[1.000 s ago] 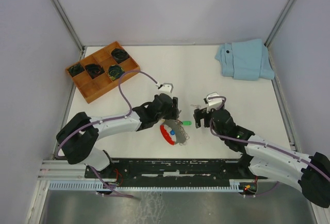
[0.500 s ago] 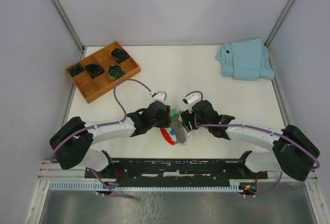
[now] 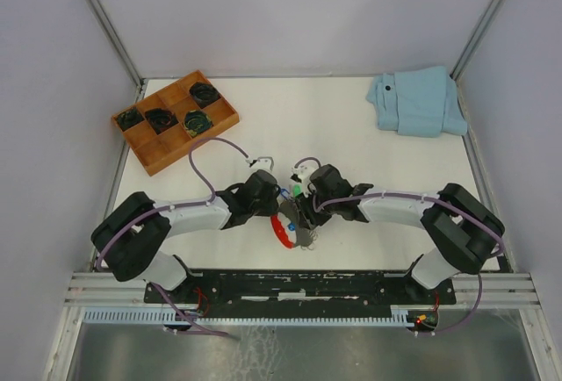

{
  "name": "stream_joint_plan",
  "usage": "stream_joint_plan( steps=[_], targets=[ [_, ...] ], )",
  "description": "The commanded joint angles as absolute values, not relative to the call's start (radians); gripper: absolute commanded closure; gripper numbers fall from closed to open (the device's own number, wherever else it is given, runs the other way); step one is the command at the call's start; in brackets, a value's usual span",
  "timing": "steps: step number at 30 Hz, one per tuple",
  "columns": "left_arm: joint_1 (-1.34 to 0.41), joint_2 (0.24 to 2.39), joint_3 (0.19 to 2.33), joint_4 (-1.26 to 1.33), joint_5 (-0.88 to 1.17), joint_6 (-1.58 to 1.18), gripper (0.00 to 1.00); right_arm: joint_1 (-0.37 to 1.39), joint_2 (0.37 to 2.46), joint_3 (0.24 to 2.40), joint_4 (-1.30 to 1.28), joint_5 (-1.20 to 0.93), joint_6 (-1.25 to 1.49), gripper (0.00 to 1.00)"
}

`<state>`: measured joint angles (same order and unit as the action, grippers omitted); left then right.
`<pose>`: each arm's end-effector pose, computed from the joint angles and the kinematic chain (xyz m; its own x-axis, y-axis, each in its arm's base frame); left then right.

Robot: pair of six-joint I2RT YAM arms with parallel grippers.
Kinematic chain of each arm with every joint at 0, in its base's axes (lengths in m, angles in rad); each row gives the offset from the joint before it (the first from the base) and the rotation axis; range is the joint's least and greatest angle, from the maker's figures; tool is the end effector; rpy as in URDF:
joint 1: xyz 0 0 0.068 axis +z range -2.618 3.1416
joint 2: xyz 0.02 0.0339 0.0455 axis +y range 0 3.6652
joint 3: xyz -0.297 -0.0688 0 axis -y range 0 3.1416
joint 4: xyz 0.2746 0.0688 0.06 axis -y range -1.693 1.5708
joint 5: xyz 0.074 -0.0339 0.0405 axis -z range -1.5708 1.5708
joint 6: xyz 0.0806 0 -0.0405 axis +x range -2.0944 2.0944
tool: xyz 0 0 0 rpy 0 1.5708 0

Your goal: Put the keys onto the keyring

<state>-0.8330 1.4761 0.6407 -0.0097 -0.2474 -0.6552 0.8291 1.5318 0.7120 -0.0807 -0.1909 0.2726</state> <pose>0.2309 -0.2247 0.1320 -0.7695 -0.0318 -0.6378 0.1756 0.9497 -0.2591 0.2149 0.2572 0.1305 -0.7262 -0.4013 -0.5582 -0.6314 0.7106 0.3105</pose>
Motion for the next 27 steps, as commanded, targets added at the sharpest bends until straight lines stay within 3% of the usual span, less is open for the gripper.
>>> stream_joint_plan(
  steps=[1,7,12,18,27],
  targets=[
    [-0.795,1.502,0.625,0.072,-0.237,-0.616,0.66,0.839,1.577,0.768,-0.024,-0.392,0.291,0.54],
    [-0.723,1.565,0.626,0.136,-0.217,-0.569,0.66,0.880,1.548,0.754,0.040,-0.442,0.271,0.49],
    [-0.701,1.532,0.624,0.172,-0.227,-0.507,0.56,0.881,1.461,0.716,0.003,-0.261,0.217,0.49],
    [-0.701,1.411,0.603,0.128,-0.191,-0.473,0.48,0.882,1.452,0.713,-0.008,-0.222,0.191,0.54],
    [-0.719,1.245,0.565,-0.008,-0.086,-0.533,0.47,0.932,1.502,0.742,0.005,-0.255,0.164,0.60]
  ],
)
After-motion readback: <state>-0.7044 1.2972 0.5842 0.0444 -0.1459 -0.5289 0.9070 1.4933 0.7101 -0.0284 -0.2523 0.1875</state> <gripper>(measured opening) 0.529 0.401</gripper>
